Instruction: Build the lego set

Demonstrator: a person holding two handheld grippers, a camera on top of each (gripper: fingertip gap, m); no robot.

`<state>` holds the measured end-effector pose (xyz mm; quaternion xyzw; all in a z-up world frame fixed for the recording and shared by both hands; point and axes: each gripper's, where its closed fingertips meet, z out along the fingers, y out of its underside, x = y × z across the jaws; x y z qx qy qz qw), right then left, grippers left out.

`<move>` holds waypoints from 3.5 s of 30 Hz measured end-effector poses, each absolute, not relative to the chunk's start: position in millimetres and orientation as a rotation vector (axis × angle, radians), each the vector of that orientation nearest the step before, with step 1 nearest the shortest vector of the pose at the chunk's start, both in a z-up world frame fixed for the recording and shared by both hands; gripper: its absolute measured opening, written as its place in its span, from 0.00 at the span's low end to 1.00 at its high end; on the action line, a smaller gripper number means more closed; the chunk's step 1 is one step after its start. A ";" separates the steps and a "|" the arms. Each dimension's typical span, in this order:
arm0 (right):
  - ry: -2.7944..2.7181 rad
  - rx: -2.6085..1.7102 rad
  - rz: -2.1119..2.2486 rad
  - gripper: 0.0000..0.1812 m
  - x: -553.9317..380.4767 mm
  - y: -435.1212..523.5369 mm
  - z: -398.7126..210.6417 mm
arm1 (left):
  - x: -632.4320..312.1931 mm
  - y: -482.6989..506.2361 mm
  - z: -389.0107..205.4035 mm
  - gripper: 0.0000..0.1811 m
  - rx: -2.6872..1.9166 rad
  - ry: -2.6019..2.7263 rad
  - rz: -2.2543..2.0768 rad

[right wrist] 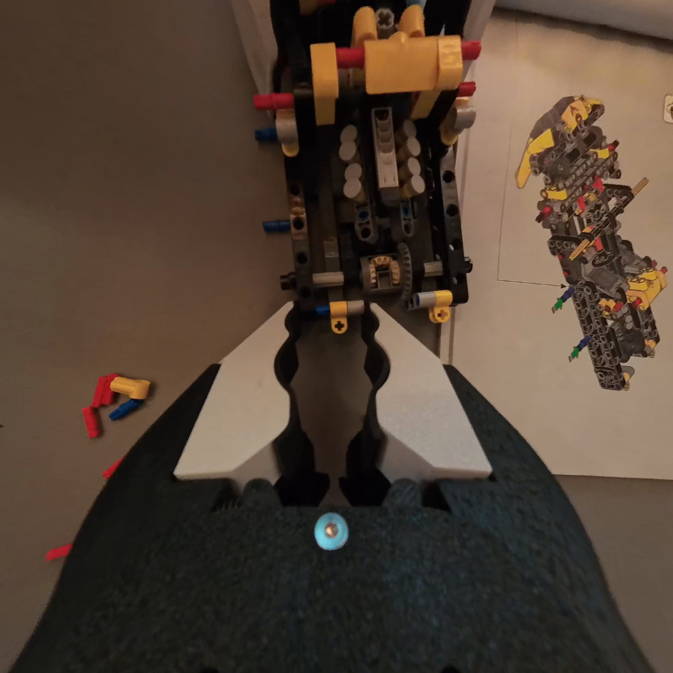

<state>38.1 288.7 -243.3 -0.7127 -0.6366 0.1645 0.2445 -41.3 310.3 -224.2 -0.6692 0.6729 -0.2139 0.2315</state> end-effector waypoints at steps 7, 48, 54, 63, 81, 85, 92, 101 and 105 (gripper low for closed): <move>-1.707 -1.988 0.472 0.18 38.6 287.8 -243.9 | -41.1 310.0 -224.2 0.45 -1.837 1.850 -0.583; -2.108 -1.978 0.219 0.18 41.3 286.8 -235.5 | -40.3 308.3 -224.6 0.46 -1.814 1.865 -0.572; -2.014 -1.975 0.275 0.18 40.8 287.1 -235.7 | -41.3 308.5 -223.2 0.46 -1.805 1.849 -0.512; -1.945 -1.995 0.320 0.18 38.6 287.4 -235.2 | -75.8 287.3 -183.3 0.46 -1.836 1.628 -0.749; -1.716 -1.977 0.355 0.18 28.7 287.1 -234.9 | -49.6 317.1 -233.5 0.53 -1.932 1.944 -0.510; -1.610 -2.032 0.361 0.19 26.4 287.8 -242.3 | -48.6 315.9 -233.3 0.51 -1.882 1.994 -0.475; -1.549 -2.034 0.456 0.22 26.0 285.6 -241.2 | -48.4 314.2 -233.6 0.48 -1.851 2.068 -0.482; -1.602 -2.106 0.344 0.19 36.8 286.3 -231.1 | -46.0 315.3 -233.9 0.49 -1.888 2.021 -0.475; -1.666 -2.036 0.273 0.18 36.1 289.2 -232.9 | -45.4 315.2 -233.8 0.49 -1.890 2.018 -0.476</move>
